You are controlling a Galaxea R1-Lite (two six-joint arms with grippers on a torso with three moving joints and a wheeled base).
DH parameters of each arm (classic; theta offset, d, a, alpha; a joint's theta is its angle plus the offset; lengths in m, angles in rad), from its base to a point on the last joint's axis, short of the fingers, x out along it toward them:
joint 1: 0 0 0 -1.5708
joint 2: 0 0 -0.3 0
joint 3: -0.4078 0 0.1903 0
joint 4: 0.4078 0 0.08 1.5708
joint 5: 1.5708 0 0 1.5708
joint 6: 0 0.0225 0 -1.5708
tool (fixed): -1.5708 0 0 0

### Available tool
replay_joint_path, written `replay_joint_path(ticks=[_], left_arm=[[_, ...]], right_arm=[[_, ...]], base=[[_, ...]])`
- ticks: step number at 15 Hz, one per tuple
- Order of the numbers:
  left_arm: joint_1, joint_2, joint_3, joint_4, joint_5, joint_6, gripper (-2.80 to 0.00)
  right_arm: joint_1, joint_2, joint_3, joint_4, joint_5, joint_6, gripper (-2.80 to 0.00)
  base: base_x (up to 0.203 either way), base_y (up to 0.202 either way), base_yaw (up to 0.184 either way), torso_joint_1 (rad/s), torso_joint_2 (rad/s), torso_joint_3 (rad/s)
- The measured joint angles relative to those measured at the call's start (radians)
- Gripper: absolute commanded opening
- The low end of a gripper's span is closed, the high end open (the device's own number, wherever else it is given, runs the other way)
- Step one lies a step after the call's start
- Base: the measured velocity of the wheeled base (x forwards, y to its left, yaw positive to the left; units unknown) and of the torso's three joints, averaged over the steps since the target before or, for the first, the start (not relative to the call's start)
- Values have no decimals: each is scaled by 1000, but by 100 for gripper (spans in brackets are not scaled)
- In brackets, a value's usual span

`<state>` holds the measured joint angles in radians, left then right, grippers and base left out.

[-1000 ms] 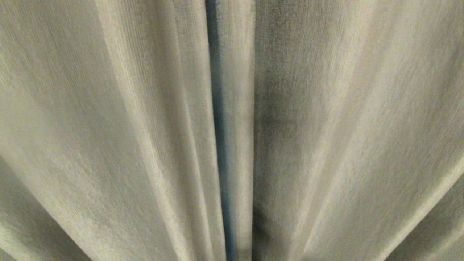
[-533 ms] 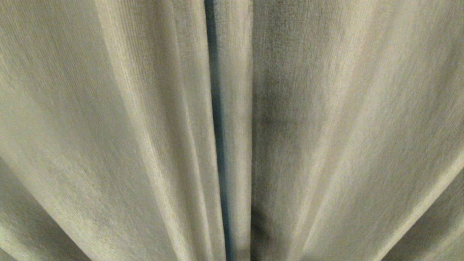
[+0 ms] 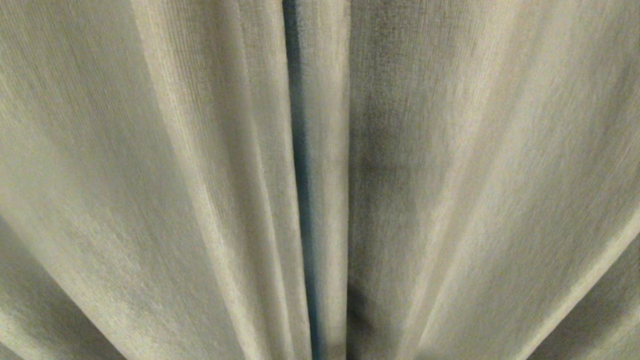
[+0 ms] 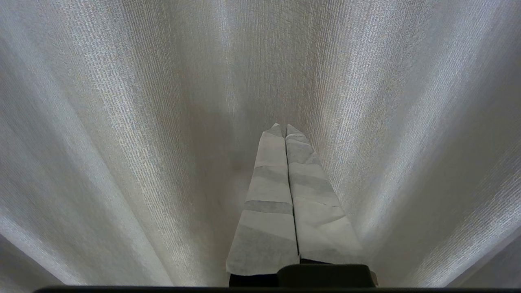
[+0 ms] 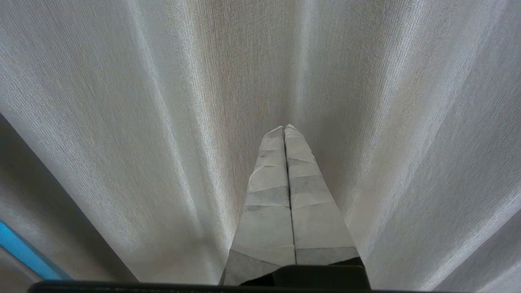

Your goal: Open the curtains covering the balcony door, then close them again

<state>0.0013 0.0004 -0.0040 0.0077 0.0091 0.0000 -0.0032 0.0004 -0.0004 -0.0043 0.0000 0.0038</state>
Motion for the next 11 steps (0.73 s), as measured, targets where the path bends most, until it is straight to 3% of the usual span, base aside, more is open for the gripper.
replay_joint_path(ticks=[11], left_arm=[[0,0,-1,0,-1,0,-280]], right_arm=[[0,0,0,0,0,1,-280]], base=[[0,0,0,0,0,0]])
